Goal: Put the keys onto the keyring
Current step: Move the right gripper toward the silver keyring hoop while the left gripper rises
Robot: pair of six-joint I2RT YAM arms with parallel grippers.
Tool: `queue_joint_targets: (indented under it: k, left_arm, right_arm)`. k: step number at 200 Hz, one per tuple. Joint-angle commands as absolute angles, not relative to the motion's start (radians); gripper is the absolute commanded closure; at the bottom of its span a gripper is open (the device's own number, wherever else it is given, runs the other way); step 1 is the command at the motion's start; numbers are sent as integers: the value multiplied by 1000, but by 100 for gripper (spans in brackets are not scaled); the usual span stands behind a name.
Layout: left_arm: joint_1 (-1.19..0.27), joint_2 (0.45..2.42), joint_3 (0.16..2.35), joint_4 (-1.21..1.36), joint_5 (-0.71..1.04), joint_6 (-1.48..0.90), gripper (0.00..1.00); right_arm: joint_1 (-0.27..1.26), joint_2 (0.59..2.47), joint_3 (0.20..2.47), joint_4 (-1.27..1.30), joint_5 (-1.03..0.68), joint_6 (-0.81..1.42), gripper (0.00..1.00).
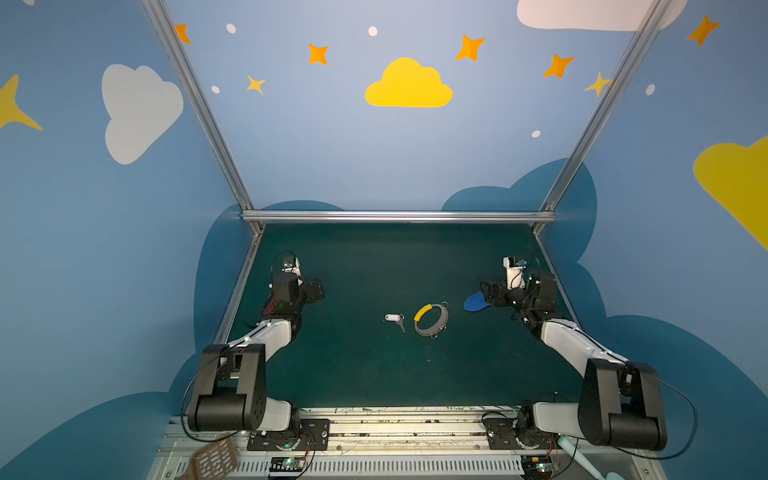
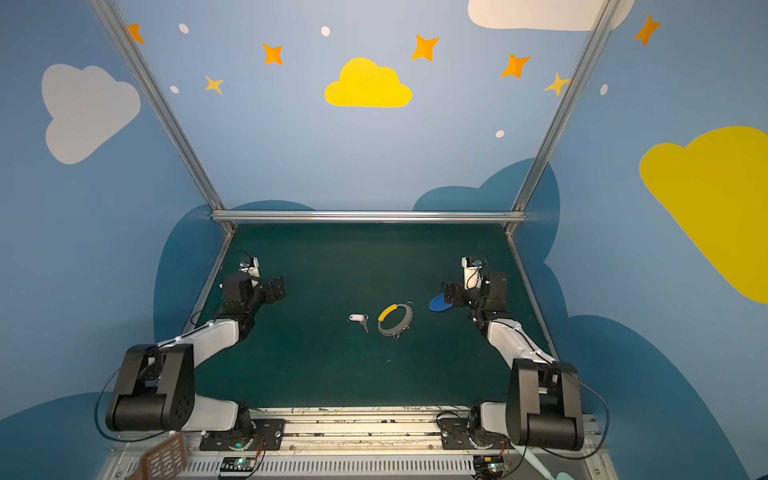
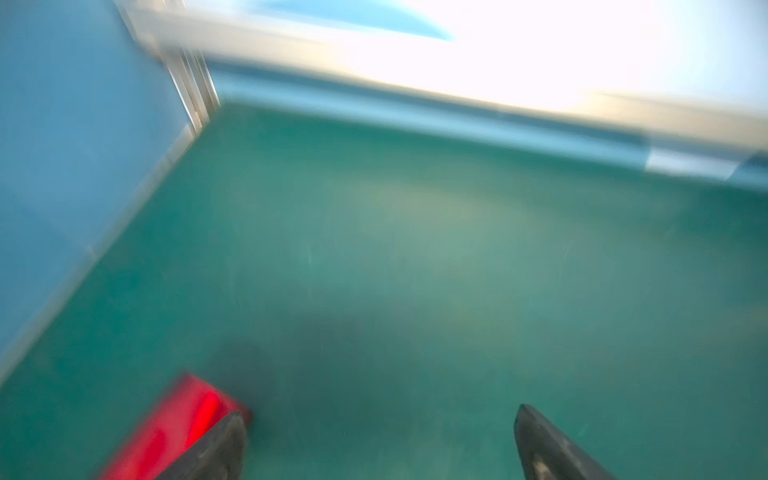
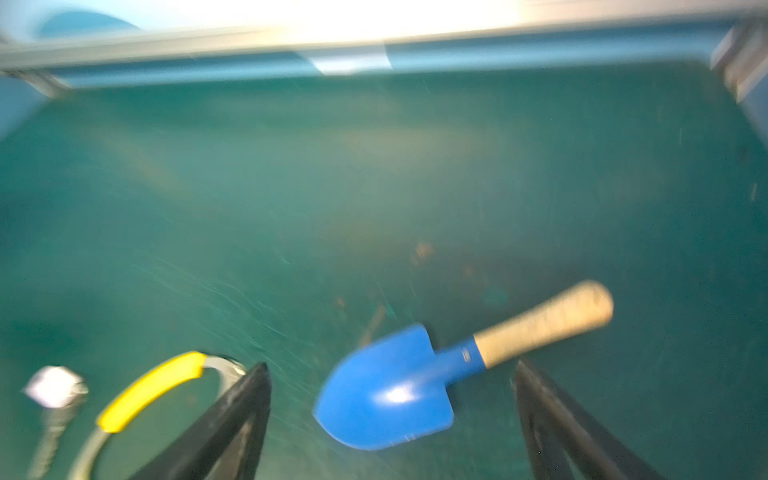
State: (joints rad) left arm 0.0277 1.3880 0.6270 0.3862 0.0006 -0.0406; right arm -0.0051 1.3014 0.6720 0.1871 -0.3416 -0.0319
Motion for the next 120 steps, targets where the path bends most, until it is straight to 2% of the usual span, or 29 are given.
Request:
queue_joint_targets:
  k: [1,20,34,56,74,100,120]
  left_arm:
    - [25,1315,676,198,28,-102,0]
    - [9,1286,702,168,130,-124,0]
    - [-19,1279,743,126,183,-124,0]
    - [-80,1286,822,28,291,-91,0]
    - [-140,1301,867,-7,319,-51,0]
    - [-215,1340,919,-34,365,19,0]
    - [-247,1374,946,-44,385,47,1]
  right_arm:
    - [24,1280,729,32,-483,-46,14]
    - [80,1317,756,-21,-533,-52,16]
    - [117,1347,800,-119,-506,7,16]
    - [132,1395,835,-200,-530,64,22]
    - [140,1426,862,-279,-538,57,28]
    - [135,1470,896,-363,-543,15,31]
    - [137,1539,957,-444,-600,-23,40]
